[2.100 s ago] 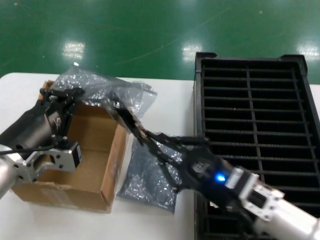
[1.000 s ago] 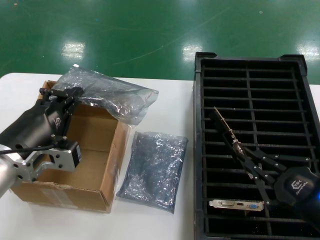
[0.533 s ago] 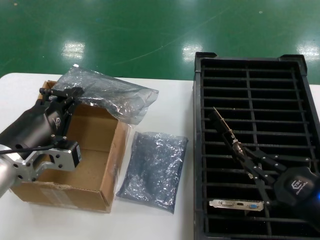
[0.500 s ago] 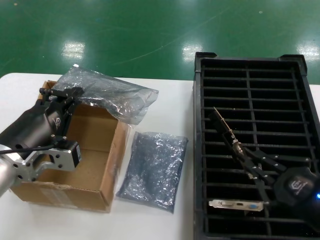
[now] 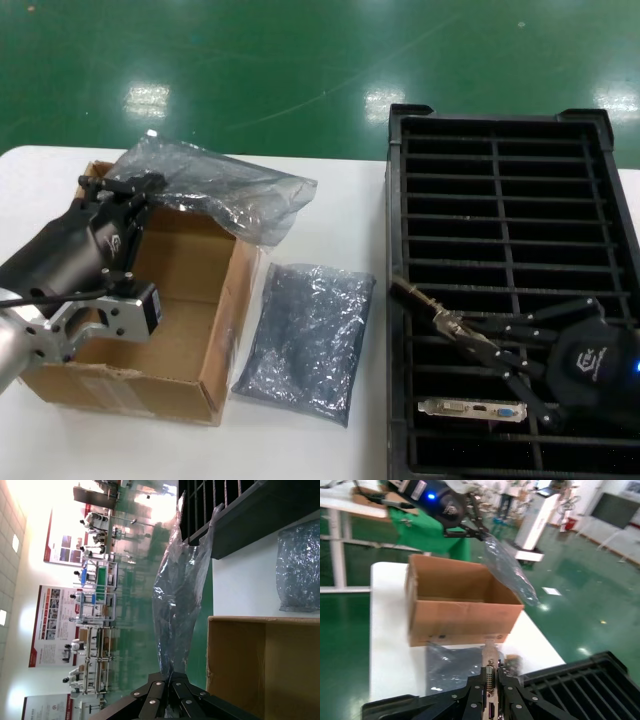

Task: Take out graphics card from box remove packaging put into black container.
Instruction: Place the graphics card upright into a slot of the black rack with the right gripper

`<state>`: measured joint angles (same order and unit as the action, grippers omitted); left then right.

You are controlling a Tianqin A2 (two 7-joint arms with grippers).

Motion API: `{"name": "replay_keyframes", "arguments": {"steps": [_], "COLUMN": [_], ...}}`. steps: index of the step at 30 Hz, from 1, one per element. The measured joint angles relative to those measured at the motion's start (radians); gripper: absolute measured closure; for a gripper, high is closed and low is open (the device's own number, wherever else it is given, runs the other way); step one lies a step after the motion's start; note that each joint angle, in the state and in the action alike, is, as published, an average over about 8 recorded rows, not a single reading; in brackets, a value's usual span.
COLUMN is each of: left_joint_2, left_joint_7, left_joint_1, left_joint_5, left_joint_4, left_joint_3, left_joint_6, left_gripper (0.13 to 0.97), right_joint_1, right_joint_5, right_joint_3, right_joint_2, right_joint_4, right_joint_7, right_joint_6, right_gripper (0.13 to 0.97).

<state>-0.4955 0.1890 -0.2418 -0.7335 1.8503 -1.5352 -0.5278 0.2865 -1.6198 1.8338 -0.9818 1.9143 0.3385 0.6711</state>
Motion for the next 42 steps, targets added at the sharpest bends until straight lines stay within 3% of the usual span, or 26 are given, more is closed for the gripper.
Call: {"name": "replay_keyframes", "arguments": {"steps": [15, 32, 38, 42], "left_joint_2": [0.0, 0.0, 0.0, 0.0], "left_joint_7": [0.0, 0.0, 0.0, 0.0], "left_joint_1": [0.0, 0.0, 0.0, 0.0], "left_joint_5": [0.0, 0.0, 0.0, 0.0], "left_joint_4": [0.0, 0.0, 0.0, 0.0], "left_joint_3": [0.0, 0.0, 0.0, 0.0], "left_joint_6": [0.0, 0.0, 0.0, 0.0], "left_gripper": [0.958, 0.958, 0.958, 0.958], "right_joint_1": [0.389, 0.468, 0.597, 0.746], "right_joint_5": [-0.11, -0.153, -0.188, -0.239], "right_joint_3": [0.089, 0.1, 0.147, 0.243], "right_joint_2": [-0.028, -0.016, 0.017, 0.034], "right_joint_4": [-0.072, -0.121, -0.21, -0.316], "right_joint_7": [0.099, 0.112, 0.1, 0.085], "right_joint_6": [0.441, 0.525, 0.665, 0.786], "right_gripper": [0.929, 0.929, 0.929, 0.929]}}
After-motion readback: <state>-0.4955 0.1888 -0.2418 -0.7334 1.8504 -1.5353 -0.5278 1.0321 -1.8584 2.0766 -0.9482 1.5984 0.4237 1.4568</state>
